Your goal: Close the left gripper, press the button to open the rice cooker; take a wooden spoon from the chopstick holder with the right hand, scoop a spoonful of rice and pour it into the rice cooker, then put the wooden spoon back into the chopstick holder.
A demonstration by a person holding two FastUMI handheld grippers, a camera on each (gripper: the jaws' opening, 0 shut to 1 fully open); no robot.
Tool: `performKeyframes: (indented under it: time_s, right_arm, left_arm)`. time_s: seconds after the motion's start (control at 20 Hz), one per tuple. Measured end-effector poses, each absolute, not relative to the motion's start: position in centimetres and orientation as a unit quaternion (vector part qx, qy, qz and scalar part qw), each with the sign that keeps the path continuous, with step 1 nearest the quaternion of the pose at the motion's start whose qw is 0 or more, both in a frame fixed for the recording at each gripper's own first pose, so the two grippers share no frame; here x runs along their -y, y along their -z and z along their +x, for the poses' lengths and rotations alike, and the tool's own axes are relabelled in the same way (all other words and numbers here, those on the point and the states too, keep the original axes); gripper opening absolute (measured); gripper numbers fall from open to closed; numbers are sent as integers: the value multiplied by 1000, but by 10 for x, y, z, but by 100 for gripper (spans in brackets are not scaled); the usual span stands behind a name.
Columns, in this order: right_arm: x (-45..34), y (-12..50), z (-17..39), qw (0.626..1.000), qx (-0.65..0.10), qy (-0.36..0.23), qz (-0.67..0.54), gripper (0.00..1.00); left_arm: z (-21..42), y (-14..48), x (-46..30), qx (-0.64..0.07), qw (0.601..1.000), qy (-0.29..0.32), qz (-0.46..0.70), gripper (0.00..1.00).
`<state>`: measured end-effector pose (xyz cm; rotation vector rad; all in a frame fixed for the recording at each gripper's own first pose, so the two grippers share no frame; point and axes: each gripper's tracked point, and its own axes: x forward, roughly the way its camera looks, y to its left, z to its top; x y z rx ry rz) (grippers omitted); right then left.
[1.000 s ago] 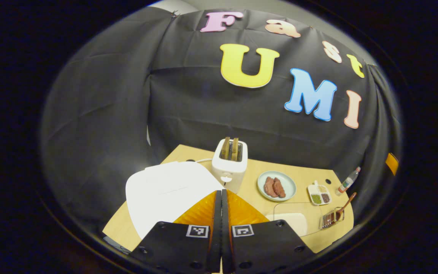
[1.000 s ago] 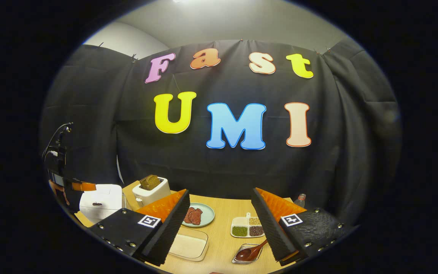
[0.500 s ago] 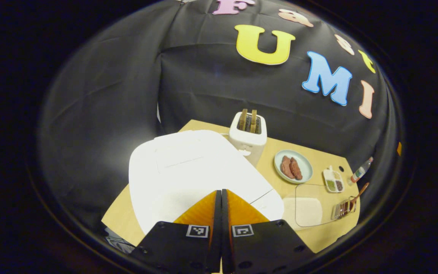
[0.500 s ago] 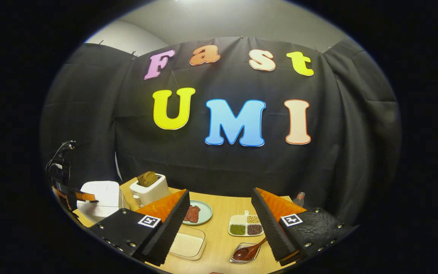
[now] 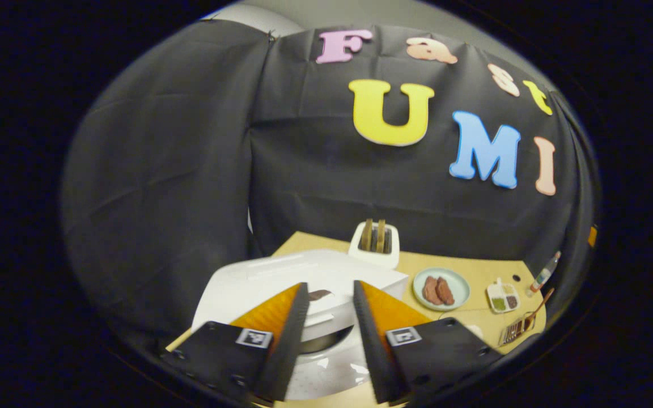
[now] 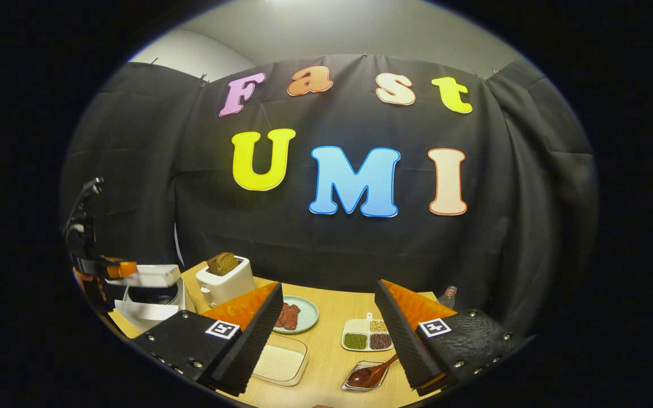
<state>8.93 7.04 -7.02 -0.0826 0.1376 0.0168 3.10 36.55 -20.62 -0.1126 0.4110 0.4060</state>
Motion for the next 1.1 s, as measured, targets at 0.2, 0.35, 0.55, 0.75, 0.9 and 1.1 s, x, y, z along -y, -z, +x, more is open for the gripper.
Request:
performKeyframes:
  time_s: [0.2, 0.35, 0.55, 0.75, 0.9, 1.1]
  right_arm:
    - [-69, 65, 88, 997, -60, -8, -40, 99]
    - [-68, 62, 86, 998, -55, -7, -39, 99]
    - [-66, 57, 82, 998, -50, -5, -40, 99]
    - [-58, 51, 78, 998, -38, 2, -45, 99]
    - [-45, 47, 75, 998, -29, 15, -45, 99]
    - [-13, 55, 76, 998, -26, 50, -36, 99]
  left_arm:
    - [29, 143, -361, -139, 968, -207, -39, 100]
    - [26, 119, -351, -110, 972, -201, -45, 99]
    - [18, 115, -329, -101, 977, -184, -48, 100]
    - [15, 113, -300, -94, 981, -162, -49, 100]
    - [15, 108, -276, -80, 985, -142, -49, 99]
    - [22, 98, -247, -59, 991, -114, -39, 99]
